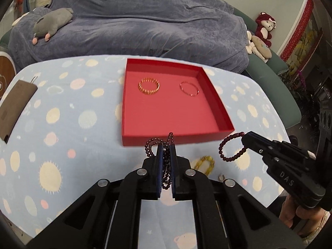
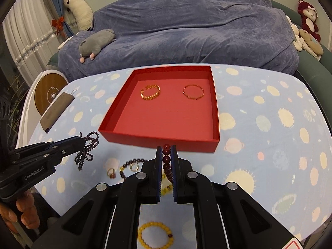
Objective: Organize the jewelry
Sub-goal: 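Carry both bracelets into the red box and open both tools, then withdraw both tools from the box toward the remaining jewelry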
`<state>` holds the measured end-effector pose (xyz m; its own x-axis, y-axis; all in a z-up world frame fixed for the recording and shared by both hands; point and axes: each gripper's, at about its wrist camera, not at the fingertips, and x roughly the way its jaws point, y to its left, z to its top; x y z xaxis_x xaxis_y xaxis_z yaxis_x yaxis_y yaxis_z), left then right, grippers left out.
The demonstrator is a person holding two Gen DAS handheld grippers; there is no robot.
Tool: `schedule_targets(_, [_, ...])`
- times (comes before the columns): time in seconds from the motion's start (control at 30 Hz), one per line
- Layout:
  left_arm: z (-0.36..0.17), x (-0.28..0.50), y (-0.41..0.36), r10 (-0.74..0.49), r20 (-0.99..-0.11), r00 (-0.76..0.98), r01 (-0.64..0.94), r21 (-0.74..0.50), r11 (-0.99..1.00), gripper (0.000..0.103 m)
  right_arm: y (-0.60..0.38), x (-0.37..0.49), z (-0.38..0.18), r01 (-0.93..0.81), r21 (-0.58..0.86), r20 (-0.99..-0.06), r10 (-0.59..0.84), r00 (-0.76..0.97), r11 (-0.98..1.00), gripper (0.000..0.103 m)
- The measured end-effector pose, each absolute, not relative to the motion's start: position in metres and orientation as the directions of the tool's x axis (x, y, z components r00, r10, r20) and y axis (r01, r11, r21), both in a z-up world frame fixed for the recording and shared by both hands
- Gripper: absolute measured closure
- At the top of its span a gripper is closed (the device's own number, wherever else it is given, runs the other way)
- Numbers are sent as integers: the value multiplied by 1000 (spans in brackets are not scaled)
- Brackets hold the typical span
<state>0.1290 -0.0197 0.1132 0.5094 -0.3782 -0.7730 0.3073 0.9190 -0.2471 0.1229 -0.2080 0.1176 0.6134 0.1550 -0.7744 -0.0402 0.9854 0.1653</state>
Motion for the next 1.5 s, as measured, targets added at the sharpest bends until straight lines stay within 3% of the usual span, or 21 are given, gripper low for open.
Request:
schedule_targets(0.23, [122, 197, -43, -390, -748, 537, 335, -235, 912, 97, -205, 195, 124, -81, 160, -757, 175, 630, 984, 95])
schedule_targets(0.67, [45, 265, -66, -316, -820, 477, 307, -181, 934, 97, -218, 271, 47, -29, 129, -830, 124, 544, 991, 95])
schedule_targets(0.87, [38, 268, -66, -271, -809, 522, 295, -127, 947, 95, -231, 276, 44, 18, 99, -820, 72, 568, 995, 90])
schedule_targets(0.9, [38, 268, -66, -264, -808, 526, 291, -120, 949, 88, -234, 275, 46, 26, 103, -817, 70, 573, 994, 89])
schedule_targets(0.93, [39, 268, -65, -254, -810, 530, 280, -115, 953, 73, -236, 274, 48, 33, 108, -813, 69, 578, 994, 85])
schedule_targets(1.0, [44, 267, -64, -232, -800, 553, 257, -101, 961, 63, -240, 269, 53, 47, 116, -803, 66, 592, 992, 72])
schedule_targets(1.03, [46, 264, -64, -229, -796, 560, 258, -95, 961, 63, -240, 265, 56, 48, 119, -798, 67, 599, 992, 68])
schedule_targets(1.5, [85, 199, -55, -217, -771, 599, 262, -67, 963, 61, -234, 183, 91, 51, 133, -782, 73, 619, 990, 63])
